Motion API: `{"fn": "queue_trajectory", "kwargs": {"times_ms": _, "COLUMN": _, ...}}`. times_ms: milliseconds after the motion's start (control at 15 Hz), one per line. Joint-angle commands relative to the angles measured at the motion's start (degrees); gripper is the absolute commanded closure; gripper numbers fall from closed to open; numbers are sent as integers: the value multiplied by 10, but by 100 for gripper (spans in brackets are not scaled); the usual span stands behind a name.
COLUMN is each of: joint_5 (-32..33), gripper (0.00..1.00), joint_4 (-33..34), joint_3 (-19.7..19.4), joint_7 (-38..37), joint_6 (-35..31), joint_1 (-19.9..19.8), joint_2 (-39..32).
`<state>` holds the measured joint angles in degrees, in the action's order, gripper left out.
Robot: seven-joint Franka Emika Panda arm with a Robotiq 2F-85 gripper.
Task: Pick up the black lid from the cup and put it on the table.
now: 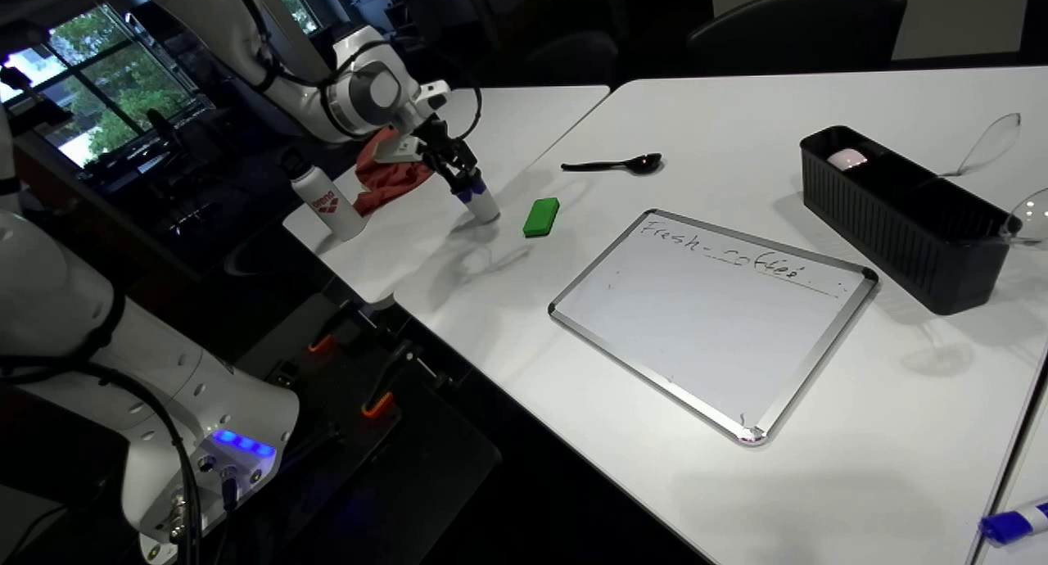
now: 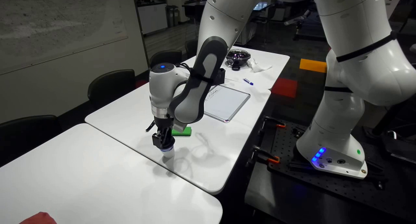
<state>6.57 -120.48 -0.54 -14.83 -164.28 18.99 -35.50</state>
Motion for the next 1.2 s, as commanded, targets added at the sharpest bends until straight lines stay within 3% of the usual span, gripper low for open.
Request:
{"fn": "queue_trajectory", "kwargs": {"times_ms": 0, "joint_5": -13, "gripper": 24, "joint_4": -12, "joint_3": 12, "joint_7": 15, "joint_6": -8, "joint_1": -10, "joint_2": 16}}
{"fn": "queue_trajectory", "kwargs": {"times_ms": 600, "joint_5": -12, "gripper": 24, "joint_4": -23, "joint_3": 11, "joint_7": 10, "joint_6": -10, "joint_1": -5, "joint_2": 32}}
{"fn": "queue_trajectory", "kwargs": {"times_ms": 1133, "joint_5": -27, "gripper": 24, "joint_4": -101, "joint_3": 11, "joint_7": -2, "joint_6": -35, "joint_1": -13, "joint_2": 103}}
